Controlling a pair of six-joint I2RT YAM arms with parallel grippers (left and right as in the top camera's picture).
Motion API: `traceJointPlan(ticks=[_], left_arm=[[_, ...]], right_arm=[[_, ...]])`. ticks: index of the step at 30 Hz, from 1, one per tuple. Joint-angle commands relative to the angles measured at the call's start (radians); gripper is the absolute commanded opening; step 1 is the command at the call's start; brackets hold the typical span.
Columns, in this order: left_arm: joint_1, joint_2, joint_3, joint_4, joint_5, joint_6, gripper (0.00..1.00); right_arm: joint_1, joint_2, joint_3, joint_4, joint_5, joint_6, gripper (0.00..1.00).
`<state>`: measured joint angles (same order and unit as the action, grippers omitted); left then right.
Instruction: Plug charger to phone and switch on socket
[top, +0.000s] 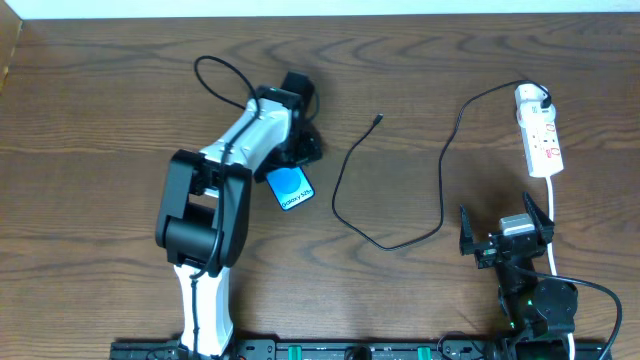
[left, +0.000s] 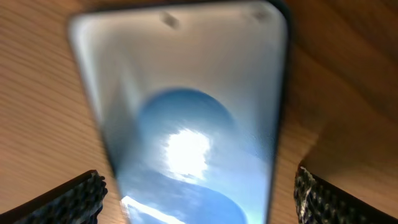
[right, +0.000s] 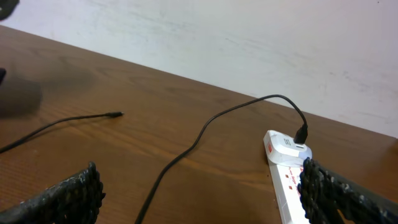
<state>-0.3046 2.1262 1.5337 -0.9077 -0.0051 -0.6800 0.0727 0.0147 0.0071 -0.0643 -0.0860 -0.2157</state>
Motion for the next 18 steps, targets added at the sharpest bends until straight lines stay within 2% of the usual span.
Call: traceJointPlan(ticks=[1,12,18], left_arm=[[0.037,-0.061,0.034,-0.012,-0.003,0.001,0.98],[0.049,-0.091,-0.018,-0.015,0.021,-0.066,0.98],[0.049,-0.087,-0.092,0.05,0.085,-0.066,0.98]], right_arm=[[0.007,-0.006,-0.002,-0.004,-0.006,0.009,0.99],[0.007,-0.006,-0.002,-0.004,-0.006,0.009,0.99],[0.007,-0.006,-0.002,-0.004,-0.006,0.009,0.99]])
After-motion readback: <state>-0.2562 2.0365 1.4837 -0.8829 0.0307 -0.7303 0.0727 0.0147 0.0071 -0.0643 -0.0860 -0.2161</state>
